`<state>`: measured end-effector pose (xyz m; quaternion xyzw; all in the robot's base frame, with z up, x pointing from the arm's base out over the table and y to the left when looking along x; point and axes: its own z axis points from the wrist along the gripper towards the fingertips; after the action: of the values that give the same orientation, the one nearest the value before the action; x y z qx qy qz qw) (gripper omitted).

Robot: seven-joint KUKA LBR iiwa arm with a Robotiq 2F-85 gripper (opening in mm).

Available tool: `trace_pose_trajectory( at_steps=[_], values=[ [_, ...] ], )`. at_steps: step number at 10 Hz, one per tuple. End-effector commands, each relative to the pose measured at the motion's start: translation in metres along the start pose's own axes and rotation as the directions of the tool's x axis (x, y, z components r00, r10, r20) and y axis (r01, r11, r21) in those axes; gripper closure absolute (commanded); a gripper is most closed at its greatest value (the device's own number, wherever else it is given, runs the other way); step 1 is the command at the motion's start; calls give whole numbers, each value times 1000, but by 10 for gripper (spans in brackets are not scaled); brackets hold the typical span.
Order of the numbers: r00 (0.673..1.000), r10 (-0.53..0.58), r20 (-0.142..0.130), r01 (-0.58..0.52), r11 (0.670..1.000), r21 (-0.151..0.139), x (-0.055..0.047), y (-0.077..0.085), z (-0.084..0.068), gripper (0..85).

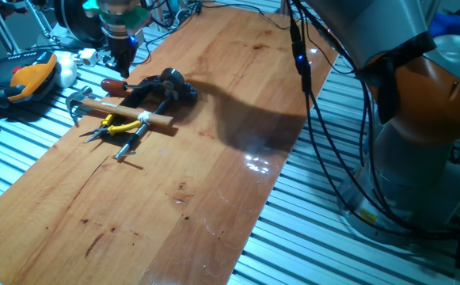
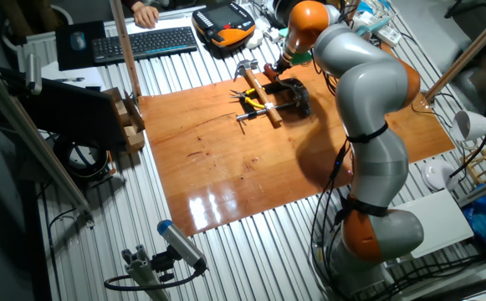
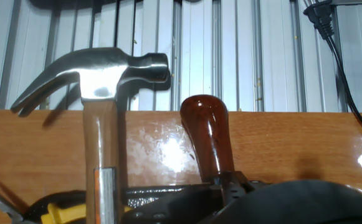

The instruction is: Pull up the lever

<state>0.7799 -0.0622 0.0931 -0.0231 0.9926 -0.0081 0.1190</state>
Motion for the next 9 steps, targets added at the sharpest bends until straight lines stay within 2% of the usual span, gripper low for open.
trace_pose_trajectory(
  at_steps=[1,3,5,6,7,9],
  values=[
    [1000,-6,1,6,1000,-5,-2,-2,3,850],
    [1000,-20,4,20,1000,-20,-11,-8,5,850],
    [1000,-21,4,21,1000,-21,-13,-5,4,850],
    [998,-65,-6,64,997,-52,-15,-3,3,850],
    [999,-52,4,52,996,-71,-16,-2,0,510],
    [998,-40,42,42,998,-49,-15,2,-1,170]
  ],
)
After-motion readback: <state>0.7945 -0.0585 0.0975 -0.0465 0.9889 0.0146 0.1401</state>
